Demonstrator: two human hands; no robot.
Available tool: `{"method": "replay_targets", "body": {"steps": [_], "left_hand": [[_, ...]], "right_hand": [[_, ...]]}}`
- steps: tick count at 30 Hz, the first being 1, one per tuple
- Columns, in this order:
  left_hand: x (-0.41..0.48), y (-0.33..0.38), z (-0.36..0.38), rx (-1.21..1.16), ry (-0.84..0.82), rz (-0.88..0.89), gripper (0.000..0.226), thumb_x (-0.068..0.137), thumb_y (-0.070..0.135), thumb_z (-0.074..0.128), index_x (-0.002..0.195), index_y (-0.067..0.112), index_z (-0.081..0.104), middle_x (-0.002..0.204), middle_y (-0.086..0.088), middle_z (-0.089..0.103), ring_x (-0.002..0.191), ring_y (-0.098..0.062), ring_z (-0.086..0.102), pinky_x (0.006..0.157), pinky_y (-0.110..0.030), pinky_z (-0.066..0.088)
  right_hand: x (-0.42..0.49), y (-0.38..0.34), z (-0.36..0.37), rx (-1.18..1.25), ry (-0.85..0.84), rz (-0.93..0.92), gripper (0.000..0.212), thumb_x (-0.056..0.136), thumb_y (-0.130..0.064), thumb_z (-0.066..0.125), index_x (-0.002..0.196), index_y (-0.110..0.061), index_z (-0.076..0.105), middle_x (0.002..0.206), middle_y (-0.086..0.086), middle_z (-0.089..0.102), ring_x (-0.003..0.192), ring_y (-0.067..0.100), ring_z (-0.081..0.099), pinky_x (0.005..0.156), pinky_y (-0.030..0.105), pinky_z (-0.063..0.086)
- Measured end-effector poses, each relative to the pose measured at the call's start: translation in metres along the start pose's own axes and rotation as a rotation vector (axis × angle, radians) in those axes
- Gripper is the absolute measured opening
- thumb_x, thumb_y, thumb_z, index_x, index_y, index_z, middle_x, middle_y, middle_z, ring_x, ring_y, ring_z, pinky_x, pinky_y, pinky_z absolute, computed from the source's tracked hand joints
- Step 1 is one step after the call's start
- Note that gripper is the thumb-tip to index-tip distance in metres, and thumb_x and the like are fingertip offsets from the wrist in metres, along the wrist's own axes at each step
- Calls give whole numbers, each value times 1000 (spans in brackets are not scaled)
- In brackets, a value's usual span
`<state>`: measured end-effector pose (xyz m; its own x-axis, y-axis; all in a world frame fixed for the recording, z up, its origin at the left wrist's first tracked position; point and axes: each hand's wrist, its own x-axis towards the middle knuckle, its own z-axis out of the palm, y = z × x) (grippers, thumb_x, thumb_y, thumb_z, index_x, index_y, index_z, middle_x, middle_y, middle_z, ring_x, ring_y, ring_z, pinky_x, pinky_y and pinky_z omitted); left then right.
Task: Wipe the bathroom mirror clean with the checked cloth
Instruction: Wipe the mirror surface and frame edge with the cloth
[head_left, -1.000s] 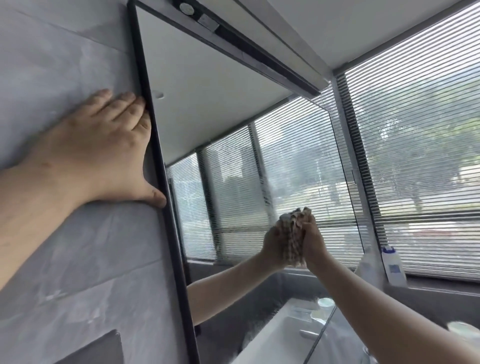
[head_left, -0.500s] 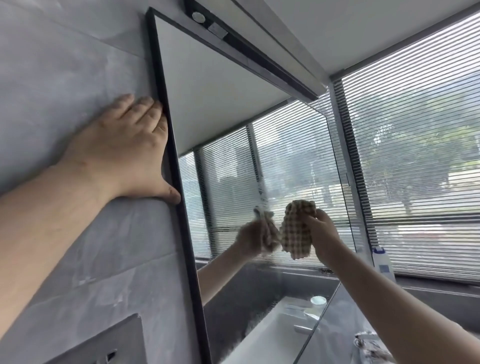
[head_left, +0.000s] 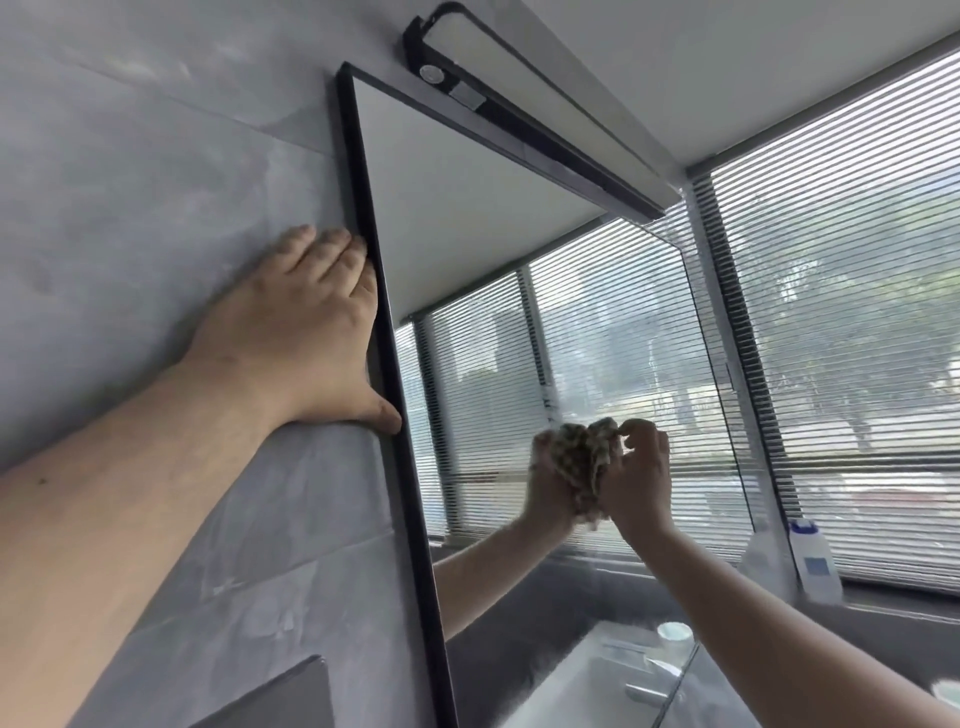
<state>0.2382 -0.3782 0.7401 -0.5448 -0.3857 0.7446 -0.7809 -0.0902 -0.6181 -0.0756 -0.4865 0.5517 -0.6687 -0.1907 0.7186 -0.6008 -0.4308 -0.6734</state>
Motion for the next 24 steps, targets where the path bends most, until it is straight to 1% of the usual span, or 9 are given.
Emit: {"method": "replay_targets", "body": {"steps": [3, 6, 9, 11, 13, 15, 19, 21, 24], "left_hand": [[1, 1, -1, 5, -11, 6, 153, 43, 102, 25, 156, 0, 12, 166, -15, 12, 154, -27, 6, 125, -44, 2], [1, 0, 0, 22, -14, 7, 152, 43, 103, 24, 156, 1, 13, 166, -14, 12, 154, -27, 5, 125, -44, 1], [2, 0, 1, 35, -13, 6, 152, 43, 103, 21, 156, 2, 15, 166, -14, 12, 154, -26, 6, 125, -43, 1], [2, 0, 1, 32, -14, 7, 154, 40, 104, 17, 156, 2, 18, 165, -14, 15, 154, -26, 8, 125, -43, 2], [2, 0, 2, 29, -6, 7, 156, 37, 103, 10, 155, 2, 20, 165, -14, 17, 154, -26, 10, 125, -43, 2], [2, 0, 3, 24, -8, 5, 156, 36, 102, 7, 156, 2, 20, 165, -14, 17, 154, -26, 10, 125, -43, 2], [2, 0, 1, 22, -5, 16, 157, 36, 102, 10, 155, 1, 20, 165, -15, 18, 153, -27, 11, 125, -44, 3], [2, 0, 1, 26, -2, 17, 156, 38, 102, 14, 155, 0, 19, 165, -16, 17, 153, -28, 11, 125, -45, 4], [2, 0, 0, 24, -12, 14, 154, 41, 103, 23, 156, 0, 15, 165, -16, 13, 154, -28, 7, 125, -45, 3]], "right_hand": [[-8, -15, 7, 60, -36, -3, 15, 91, -9, 59, 103, -14, 66, 104, 4, 55, 86, 26, 61, 74, 34, 49], [-47, -47, 12, 80, -43, -287, 19, 87, -26, 63, 103, -20, 70, 98, -1, 58, 76, 18, 61, 64, 28, 51], [-69, -71, 14, 148, -60, -600, 19, 86, -29, 57, 103, -26, 67, 93, -2, 58, 70, 9, 59, 58, 17, 50], [-59, -78, 17, 162, -47, -651, 18, 87, -26, 58, 98, -20, 72, 90, -3, 57, 69, 5, 56, 59, 13, 47], [-39, -82, 24, 174, -3, -513, 14, 87, -22, 62, 86, -16, 75, 87, -6, 56, 71, 4, 55, 61, 14, 46], [-8, -78, 33, 190, 56, -219, 11, 87, -19, 68, 78, -15, 73, 85, -5, 58, 74, 9, 57, 63, 22, 43], [53, -36, 40, 99, 149, 226, 25, 92, -33, 64, 85, -11, 72, 92, 9, 67, 83, 24, 62, 71, 28, 39], [63, -22, 38, 90, 163, 318, 30, 92, -37, 63, 83, -11, 73, 86, 12, 71, 83, 30, 67, 68, 30, 43], [54, -29, 38, 81, 148, 326, 28, 91, -38, 63, 84, -13, 74, 87, 11, 70, 80, 28, 66, 67, 29, 40]]}}
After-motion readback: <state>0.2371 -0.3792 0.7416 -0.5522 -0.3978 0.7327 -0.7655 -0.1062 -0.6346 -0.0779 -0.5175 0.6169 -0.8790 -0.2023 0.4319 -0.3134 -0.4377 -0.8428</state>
